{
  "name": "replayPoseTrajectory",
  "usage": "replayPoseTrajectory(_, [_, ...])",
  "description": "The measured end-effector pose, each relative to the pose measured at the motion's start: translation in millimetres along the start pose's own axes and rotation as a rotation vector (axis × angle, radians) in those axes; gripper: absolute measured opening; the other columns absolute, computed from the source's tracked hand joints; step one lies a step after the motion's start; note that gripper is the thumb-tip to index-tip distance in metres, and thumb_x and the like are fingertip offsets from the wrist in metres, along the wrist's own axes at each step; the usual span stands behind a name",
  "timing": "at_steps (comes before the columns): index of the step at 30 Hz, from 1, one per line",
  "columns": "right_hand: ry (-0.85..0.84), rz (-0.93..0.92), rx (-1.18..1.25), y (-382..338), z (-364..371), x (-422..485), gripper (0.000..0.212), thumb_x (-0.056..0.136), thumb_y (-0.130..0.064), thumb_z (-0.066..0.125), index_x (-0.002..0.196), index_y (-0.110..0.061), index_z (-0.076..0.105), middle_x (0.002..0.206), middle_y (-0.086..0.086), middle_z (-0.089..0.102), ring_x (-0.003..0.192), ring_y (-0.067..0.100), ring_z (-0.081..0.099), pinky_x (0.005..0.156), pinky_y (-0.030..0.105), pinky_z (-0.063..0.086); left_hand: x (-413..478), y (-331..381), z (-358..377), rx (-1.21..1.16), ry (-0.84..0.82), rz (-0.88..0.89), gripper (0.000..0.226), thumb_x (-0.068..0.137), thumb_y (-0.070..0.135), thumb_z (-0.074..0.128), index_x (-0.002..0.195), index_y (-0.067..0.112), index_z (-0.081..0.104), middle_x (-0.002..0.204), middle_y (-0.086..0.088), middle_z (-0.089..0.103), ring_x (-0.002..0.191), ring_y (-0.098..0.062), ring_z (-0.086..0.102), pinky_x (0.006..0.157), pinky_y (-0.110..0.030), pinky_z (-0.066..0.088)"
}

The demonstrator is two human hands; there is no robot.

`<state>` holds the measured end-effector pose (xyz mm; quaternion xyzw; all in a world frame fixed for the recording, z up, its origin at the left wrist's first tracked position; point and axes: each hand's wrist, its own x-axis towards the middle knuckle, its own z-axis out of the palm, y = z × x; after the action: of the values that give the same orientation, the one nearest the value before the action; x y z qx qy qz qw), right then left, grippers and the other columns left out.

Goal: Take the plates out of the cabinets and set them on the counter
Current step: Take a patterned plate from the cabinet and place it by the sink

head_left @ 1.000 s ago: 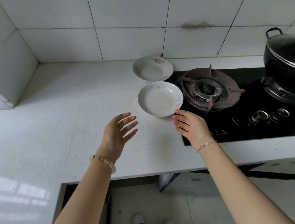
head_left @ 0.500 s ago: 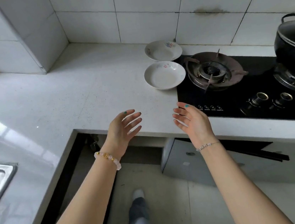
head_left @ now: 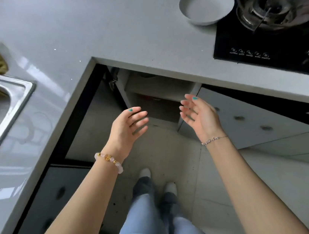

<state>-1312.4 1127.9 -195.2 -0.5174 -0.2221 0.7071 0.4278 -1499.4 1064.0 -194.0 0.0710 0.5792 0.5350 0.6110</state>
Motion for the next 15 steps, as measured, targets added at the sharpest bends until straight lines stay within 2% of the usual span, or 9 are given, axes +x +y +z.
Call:
replayPoseTrajectory(4, [0.026,0.06,-0.014,35,6,20,0.019,0.095,-0.016,0.049,0.096,-0.012,0.068,0.083,0.002,0.069,0.076,0.014,0.066,0.076,0.027,0.055,27,-20,-19,-0.004,0.029,-0.07,0.019,0.094,0.022,0.045,0.098,0.016,0.062,0.088,0.001,0.073,0.084,-0.018,0.067,0.092,-0.037,0.051])
replayPoseTrajectory(10, [0.09,0.149,-0.004,94,11,83,0.019,0.095,-0.019,0.049,0.098,-0.014,0.067,0.083,0.0,0.071,0.078,0.014,0.067,0.073,0.027,0.054,109,-38,-31,0.005,-0.019,-0.135,0.019,0.095,0.021,0.043,0.097,0.017,0.06,0.088,0.003,0.072,0.079,-0.014,0.068,0.08,-0.032,0.054])
replayPoseTrajectory(15, [0.138,0.198,0.03,137,10,153,0.017,0.094,-0.021,0.051,0.099,-0.016,0.066,0.09,-0.001,0.07,0.083,0.014,0.067,0.075,0.026,0.054,194,-61,-44,0.008,-0.049,-0.171,0.019,0.095,0.021,0.042,0.096,0.017,0.061,0.088,0.003,0.072,0.078,-0.013,0.069,0.08,-0.032,0.055])
